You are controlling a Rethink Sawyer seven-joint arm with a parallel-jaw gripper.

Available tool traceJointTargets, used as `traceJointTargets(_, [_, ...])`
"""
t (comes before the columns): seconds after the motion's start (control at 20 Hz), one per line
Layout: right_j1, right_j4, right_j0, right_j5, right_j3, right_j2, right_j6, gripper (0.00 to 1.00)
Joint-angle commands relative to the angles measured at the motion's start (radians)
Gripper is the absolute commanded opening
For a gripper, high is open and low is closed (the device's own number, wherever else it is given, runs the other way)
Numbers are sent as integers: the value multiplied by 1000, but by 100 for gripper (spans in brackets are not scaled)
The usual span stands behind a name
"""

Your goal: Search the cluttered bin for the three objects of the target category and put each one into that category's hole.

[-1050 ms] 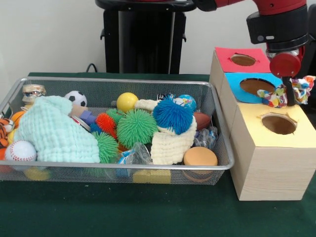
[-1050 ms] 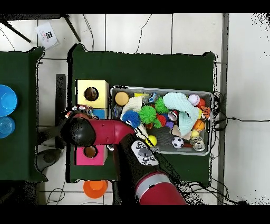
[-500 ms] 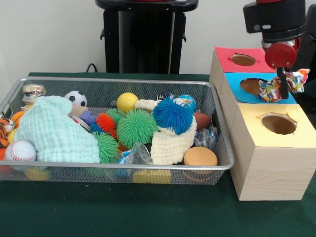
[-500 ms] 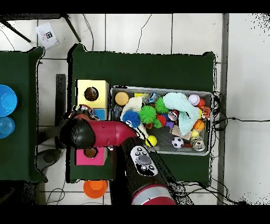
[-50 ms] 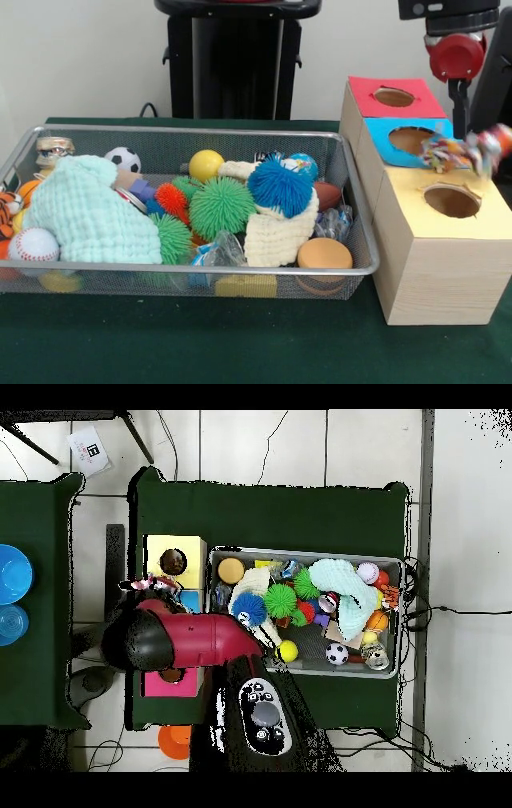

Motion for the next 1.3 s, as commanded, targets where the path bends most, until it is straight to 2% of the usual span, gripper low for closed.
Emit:
traceJointTargets(0.05, [-10,28,-7,39,-57,-47,277,100])
traceJointTargets(0.2, [-9,22,-17,-21,-59,-35,280,100])
traceJointTargets(0.6, [1,-19,-57,-93,-20,-15,267,100])
traceJointTargets(0.85, [9,-44,-131,-100,31,54,234,100])
traceJointTargets(1.1, [26,-77,-148,-116,48,52,225,100])
traceJointTargets(1.3, [53,-76,-137,-67,50,31,216,100])
